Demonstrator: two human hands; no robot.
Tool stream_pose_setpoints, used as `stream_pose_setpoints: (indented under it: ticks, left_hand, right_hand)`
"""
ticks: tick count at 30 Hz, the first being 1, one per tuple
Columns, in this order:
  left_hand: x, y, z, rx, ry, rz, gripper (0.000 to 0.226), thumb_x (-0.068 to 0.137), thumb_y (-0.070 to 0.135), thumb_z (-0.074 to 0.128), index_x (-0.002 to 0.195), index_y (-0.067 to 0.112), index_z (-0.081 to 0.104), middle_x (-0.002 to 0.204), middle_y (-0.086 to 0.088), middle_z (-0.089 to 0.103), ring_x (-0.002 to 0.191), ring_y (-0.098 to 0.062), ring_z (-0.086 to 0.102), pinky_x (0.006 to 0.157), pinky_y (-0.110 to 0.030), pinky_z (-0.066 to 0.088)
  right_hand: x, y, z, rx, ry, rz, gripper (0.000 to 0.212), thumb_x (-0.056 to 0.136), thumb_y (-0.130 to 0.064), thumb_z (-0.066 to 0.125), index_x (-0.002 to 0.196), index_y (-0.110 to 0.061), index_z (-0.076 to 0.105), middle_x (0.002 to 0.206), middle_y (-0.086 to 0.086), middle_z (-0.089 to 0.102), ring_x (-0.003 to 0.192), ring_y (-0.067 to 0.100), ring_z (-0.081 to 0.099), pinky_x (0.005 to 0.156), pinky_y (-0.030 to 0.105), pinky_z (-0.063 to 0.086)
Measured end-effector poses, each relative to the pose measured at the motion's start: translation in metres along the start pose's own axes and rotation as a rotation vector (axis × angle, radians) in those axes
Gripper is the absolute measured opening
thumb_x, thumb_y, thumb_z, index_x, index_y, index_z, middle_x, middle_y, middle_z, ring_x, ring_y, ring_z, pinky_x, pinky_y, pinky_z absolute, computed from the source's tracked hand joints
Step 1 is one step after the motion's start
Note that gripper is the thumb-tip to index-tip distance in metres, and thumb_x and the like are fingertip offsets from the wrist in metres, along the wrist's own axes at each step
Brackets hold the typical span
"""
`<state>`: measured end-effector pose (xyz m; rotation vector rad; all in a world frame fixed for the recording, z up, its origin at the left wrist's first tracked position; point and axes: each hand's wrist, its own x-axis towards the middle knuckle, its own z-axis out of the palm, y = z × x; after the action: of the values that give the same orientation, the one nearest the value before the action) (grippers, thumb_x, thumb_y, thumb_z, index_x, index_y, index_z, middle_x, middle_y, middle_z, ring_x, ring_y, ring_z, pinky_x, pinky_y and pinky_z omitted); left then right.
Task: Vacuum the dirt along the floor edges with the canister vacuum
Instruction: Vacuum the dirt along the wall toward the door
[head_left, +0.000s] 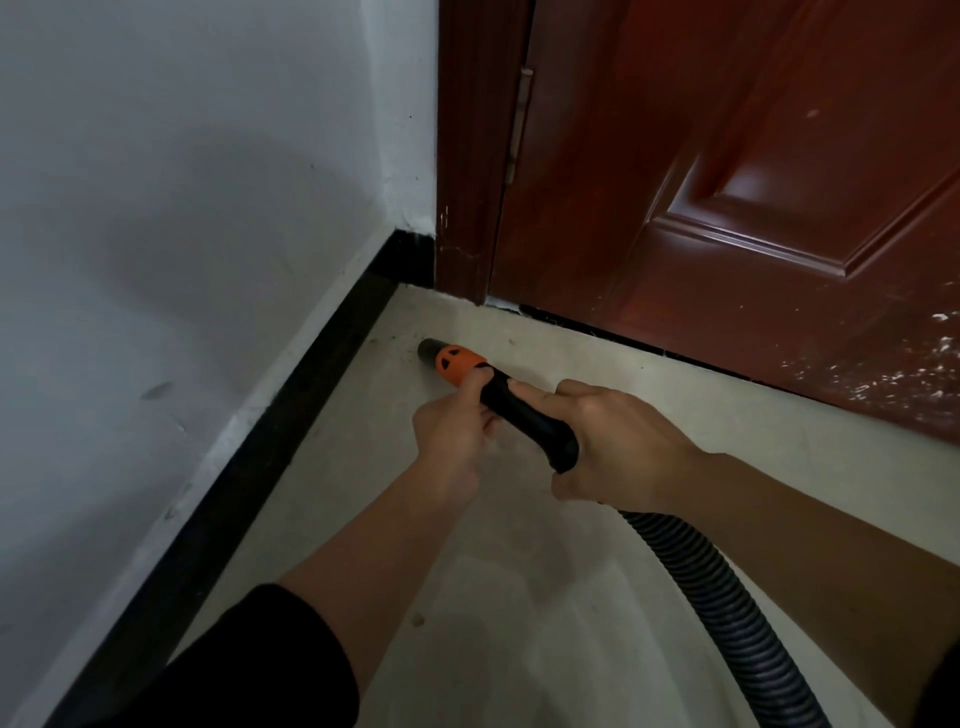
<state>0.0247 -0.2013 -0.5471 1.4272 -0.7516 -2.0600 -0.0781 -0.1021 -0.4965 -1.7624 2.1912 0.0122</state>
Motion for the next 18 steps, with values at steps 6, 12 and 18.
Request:
stream_pose_setpoints:
  ticks: [6, 12, 18]
  left_hand:
    - [0.011, 0.013, 0.001, 0.019, 0.015, 0.015, 0.017, 0.088, 0.02, 0.071, 0.078, 0.007, 0.067, 0.078, -0.007, 0.071, 0.066, -0.008, 0.068, 0.064, -0.018, 0.055]
    - [0.021, 0.022, -0.002, 0.018, 0.022, 0.023, 0.019, 0.087, 0.02, 0.072, 0.076, 0.006, 0.065, 0.079, -0.008, 0.07, 0.067, -0.009, 0.068, 0.058, -0.016, 0.054]
    - [0.029, 0.027, -0.007, 0.018, 0.049, 0.032, 0.018, 0.087, 0.02, 0.072, 0.076, 0.007, 0.065, 0.078, -0.008, 0.07, 0.067, -0.01, 0.068, 0.062, -0.02, 0.053]
  right_hand:
    - [0.017, -0.002, -0.001, 0.034, 0.022, 0.022, 0.106, 0.071, -0.032, 0.077, 0.151, -0.043, 0.01, 0.088, -0.008, 0.042, 0.07, 0.01, 0.044, 0.059, 0.025, 0.038]
    - [0.03, -0.006, 0.002, 0.064, 0.038, 0.026, 0.108, 0.07, -0.032, 0.078, 0.152, -0.041, 0.009, 0.091, -0.007, 0.043, 0.075, 0.013, 0.047, 0.061, 0.026, 0.039]
    - [0.039, -0.013, 0.001, 0.075, 0.038, 0.018, 0.108, 0.07, -0.031, 0.079, 0.151, -0.041, 0.007, 0.094, -0.005, 0.045, 0.079, 0.015, 0.051, 0.066, 0.031, 0.047]
